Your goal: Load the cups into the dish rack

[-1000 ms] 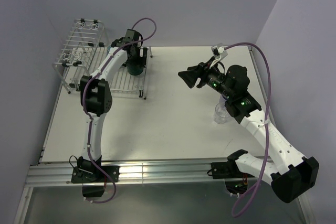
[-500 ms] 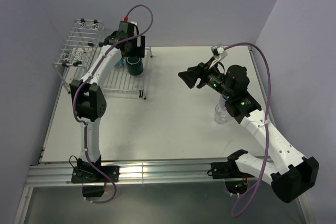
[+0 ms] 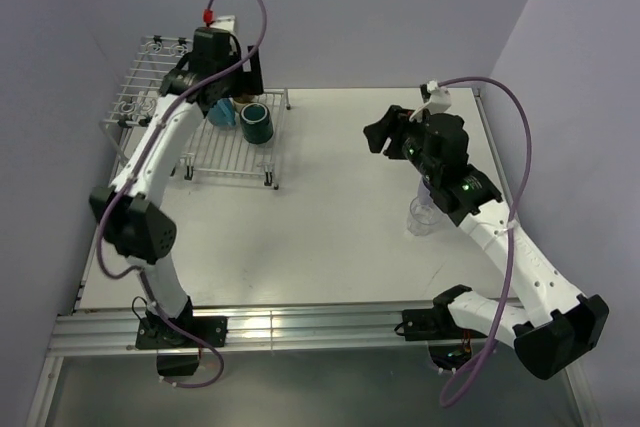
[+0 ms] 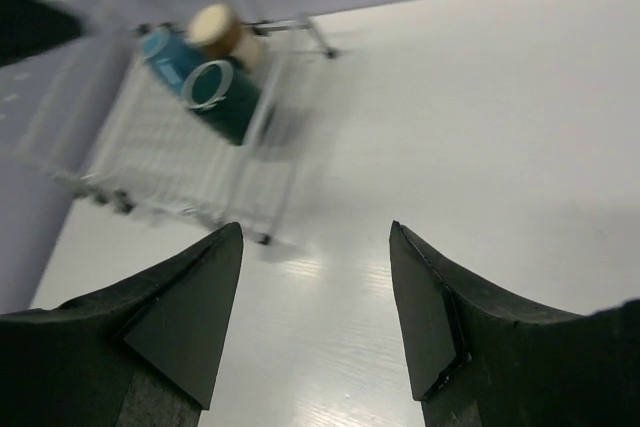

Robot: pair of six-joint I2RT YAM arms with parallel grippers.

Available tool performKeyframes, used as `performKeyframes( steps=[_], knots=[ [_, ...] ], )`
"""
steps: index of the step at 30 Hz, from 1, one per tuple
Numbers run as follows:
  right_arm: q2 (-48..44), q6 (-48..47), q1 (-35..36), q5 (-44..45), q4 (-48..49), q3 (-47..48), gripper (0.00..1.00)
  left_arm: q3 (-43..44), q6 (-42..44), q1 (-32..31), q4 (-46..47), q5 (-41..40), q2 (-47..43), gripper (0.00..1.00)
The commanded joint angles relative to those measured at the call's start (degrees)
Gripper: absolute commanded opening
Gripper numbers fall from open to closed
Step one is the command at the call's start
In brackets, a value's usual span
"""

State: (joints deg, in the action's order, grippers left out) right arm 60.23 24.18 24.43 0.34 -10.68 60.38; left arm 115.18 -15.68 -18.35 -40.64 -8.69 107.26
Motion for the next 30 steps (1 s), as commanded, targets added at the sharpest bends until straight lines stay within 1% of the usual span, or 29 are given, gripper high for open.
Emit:
performKeyframes(
  steps=[1,2,4,9,13,14,15,17,22,27,30],
  knots=[
    [1.91,2.71,-0.52,17.22,-12.68,5.09,0.68,-7.47,-5.05,-1.77,8.27,2.71,-13.02,0.99],
    [2.61,3.14,-0.69,19.68,-15.57,5.62,0.68,-9.51,-6.02,-2.21,9.52,2.97,-16.70,0.99],
    [2.88,3.32,-1.57,20.14,-17.09,5.28,0.69,-13.98,-6.81,-3.79,11.98,3.85,-20.93,0.99],
    [5.95,4.03,-5.52,21.19,-22.62,5.01,0.70,-18.67,-7.17,-7.22,12.69,4.82,-25.43,0.99],
    [8.68,4.12,-10.79,19.09,-25.36,5.45,0.66,-23.14,-6.99,-8.72,13.84,6.13,-29.21,0.99],
    [9.29,4.20,-11.24,18.30,-25.27,5.19,0.66,-23.59,-6.73,-8.72,13.75,5.97,-29.48,0.99],
    [9.64,4.46,-11.50,17.95,-25.44,5.27,0.62,-23.94,-6.47,-8.63,13.23,5.62,-29.91,0.99],
    [10.87,5.16,-11.51,18.73,-26.41,5.19,0.60,-25.00,-6.29,-8.81,12.78,4.65,-30.88,0.99],
    [12.98,6.23,-11.77,21.63,-27.29,4.22,0.60,-27.46,-6.38,-9.25,14.45,4.91,-33.17,0.99],
    [15.36,6.40,-13.26,22.25,-26.59,3.08,0.60,-27.72,-6.20,-9.42,14.19,4.91,-32.73,0.99],
    [17.38,5.87,-14.58,20.94,-25.98,2.73,0.59,-28.34,-6.11,-9.51,14.45,4.30,-32.91,0.99]
  ],
)
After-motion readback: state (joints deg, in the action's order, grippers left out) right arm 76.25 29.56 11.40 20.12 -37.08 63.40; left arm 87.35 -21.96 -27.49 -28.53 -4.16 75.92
